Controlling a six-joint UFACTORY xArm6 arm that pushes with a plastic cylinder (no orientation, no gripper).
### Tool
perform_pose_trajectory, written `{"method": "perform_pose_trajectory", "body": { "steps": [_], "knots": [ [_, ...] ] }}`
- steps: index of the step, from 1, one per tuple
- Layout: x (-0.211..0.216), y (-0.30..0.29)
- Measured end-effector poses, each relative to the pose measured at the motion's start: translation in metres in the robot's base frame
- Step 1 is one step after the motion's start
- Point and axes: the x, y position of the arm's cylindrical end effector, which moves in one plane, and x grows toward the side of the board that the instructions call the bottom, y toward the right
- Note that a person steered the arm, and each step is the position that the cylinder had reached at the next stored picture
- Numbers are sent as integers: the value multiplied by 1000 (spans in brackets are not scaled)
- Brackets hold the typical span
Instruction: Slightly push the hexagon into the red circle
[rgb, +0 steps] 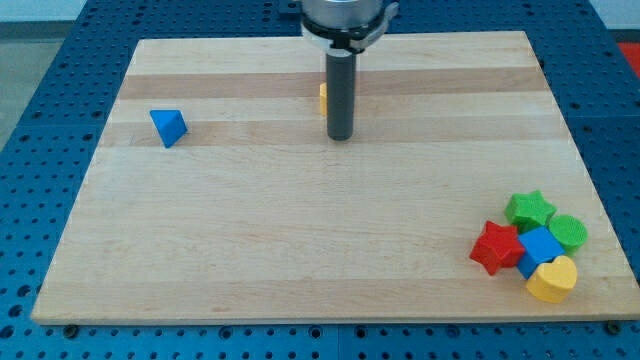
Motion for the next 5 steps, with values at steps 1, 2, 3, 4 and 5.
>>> {"method": "perform_pose_trajectory", "body": {
  "steps": [1, 2, 3, 4, 5],
  "knots": [
    [-34, 0],
    [-34, 0],
    [-34, 0],
    [-63, 9],
    [-70, 9]
  ]
}}
